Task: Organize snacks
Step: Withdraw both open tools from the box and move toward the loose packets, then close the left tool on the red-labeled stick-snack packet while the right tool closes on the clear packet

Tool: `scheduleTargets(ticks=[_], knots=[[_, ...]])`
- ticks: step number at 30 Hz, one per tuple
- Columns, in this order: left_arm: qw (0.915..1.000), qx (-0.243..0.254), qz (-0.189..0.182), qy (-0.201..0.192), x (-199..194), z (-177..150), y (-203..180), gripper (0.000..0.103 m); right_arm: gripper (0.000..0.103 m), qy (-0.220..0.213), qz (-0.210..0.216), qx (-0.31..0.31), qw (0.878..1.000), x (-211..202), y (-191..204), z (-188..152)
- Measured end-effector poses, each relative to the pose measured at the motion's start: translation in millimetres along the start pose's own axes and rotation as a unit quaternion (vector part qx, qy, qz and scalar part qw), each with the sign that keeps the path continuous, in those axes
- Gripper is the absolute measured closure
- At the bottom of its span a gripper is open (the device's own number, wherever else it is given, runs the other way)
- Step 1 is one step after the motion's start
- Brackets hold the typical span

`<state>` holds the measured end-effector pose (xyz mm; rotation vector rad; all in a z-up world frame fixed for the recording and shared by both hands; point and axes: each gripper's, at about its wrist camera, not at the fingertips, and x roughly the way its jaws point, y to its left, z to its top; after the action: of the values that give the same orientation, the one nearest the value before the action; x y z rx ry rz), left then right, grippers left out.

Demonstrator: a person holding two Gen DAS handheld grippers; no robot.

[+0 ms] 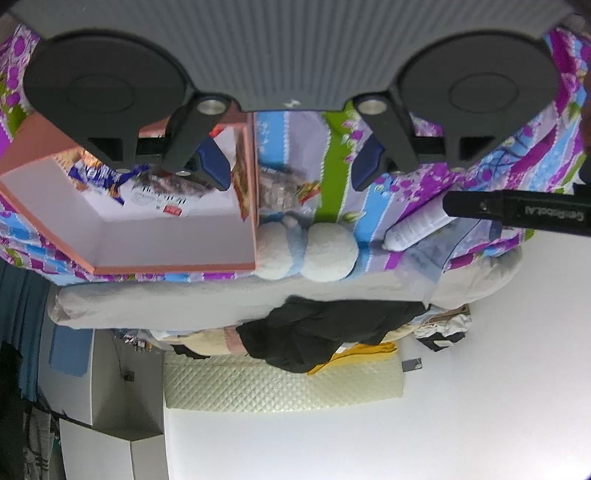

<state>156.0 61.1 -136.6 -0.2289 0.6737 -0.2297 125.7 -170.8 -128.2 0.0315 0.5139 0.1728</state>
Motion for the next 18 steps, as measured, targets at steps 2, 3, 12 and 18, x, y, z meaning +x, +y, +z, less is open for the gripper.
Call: scheduleTargets(ticks=[2, 3, 12, 18], knots=[[0.9999, -0.014, -0.001, 0.007, 2, -11, 6, 0.032, 0.029, 0.0, 0.002, -0.003, 1.0, -4, 3, -6], [0.9997, -0.023, -0.001, 0.01, 3, -16, 9, 0.032, 0.029, 0.002, 0.002, -0.007, 1.0, -5, 6, -10], [0.9957, -0.083, -0.035, 0.02, 30, -32, 40, 0.04, 0.03, 0.012, 0.012, -0.067, 0.998, 12, 31, -20], [0.9893, -0.121, -0.079, 0.017, 71, -19, 57, 0.045, 0.036, 0.015, 0.008, -0.105, 0.994, 44, 46, -18]])
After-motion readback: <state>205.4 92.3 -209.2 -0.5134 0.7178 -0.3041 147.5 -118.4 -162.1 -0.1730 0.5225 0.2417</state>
